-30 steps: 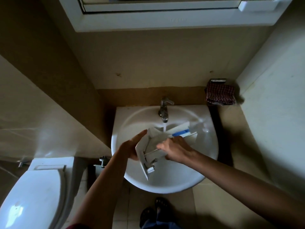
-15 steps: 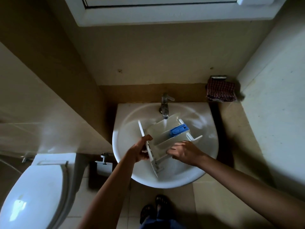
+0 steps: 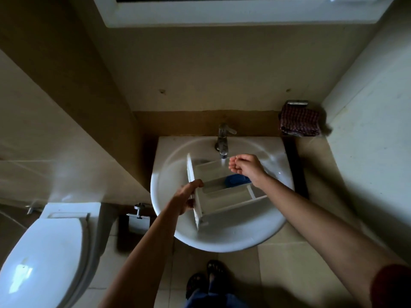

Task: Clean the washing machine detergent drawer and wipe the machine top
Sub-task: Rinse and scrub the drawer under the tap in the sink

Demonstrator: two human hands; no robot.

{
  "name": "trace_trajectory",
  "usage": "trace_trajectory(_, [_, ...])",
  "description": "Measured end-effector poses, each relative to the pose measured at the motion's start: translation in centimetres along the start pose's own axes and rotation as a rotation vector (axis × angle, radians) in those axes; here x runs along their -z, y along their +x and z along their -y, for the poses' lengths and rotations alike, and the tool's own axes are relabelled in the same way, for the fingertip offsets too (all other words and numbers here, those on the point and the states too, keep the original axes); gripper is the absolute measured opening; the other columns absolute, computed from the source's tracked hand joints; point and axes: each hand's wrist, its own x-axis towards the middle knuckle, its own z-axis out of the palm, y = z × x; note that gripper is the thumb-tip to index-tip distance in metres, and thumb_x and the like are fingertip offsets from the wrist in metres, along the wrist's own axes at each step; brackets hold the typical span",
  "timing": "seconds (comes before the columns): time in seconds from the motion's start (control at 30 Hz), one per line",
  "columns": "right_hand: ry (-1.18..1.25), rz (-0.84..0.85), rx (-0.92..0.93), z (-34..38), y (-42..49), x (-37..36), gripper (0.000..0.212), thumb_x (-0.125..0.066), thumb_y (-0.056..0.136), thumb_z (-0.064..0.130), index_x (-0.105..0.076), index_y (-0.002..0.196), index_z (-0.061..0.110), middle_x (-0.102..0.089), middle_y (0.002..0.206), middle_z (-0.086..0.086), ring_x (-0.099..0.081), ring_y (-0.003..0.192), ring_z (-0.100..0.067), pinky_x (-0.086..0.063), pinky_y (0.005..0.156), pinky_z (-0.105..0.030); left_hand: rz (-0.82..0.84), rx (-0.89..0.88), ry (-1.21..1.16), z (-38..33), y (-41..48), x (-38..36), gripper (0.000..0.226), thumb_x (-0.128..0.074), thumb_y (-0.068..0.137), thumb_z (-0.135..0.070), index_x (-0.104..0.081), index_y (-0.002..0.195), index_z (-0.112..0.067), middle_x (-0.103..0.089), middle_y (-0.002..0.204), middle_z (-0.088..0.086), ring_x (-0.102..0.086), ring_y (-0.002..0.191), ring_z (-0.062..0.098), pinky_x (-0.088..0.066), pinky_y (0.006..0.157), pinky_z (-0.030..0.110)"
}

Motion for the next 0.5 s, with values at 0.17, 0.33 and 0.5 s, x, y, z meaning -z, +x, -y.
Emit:
trace_trajectory(0.17, [0.413, -0.03, -0.227, 0.4, 2.2, -1.8, 0.023, -0.038, 0.095, -0.009, -0.057, 0.087, -0.001, -0.061, 0.096, -0.019, -0.06, 0.08, -0.022, -0.048, 0.095, -0.036, -0.002, -0.024, 0.034, -0.3, 0.3, 0.8, 0.026, -0.067, 0.081, -0.031, -0.061, 0.095, -0.01, -0.061, 0.086, 0.01, -0.059, 0.075, 0.025, -0.052, 0.064, 0.03])
trace_trajectory(0.33, [0.635, 0.015, -0.349, -0.2, 3.1, -2.8, 0.023, -0.037, 0.098, -0.003, -0.051, 0.117, -0.007, -0.06, 0.106, -0.02, -0.061, 0.086, -0.024, -0.053, 0.082, -0.033, 0.029, -0.001, 0.009, 0.1, 0.9, 1.4, 0.042, -0.067, 0.08, -0.035, -0.06, 0.11, -0.007, -0.064, 0.103, 0.017, -0.061, 0.09, 0.031, -0.054, 0.084, 0.041])
trace_trajectory(0.5, [0.577, 0.045, -0.406, 0.3, 3.5, -3.4, 0.034, -0.034, 0.099, -0.004, -0.043, 0.131, -0.009, -0.058, 0.108, -0.019, -0.061, 0.094, -0.025, -0.057, 0.06, -0.026, 0.032, 0.009, 0.027, 0.1, 1.2, 1.3, 0.043, -0.07, 0.075, -0.039, -0.06, 0.106, -0.01, -0.063, 0.103, 0.016, -0.059, 0.091, 0.03, -0.051, 0.091, 0.041])
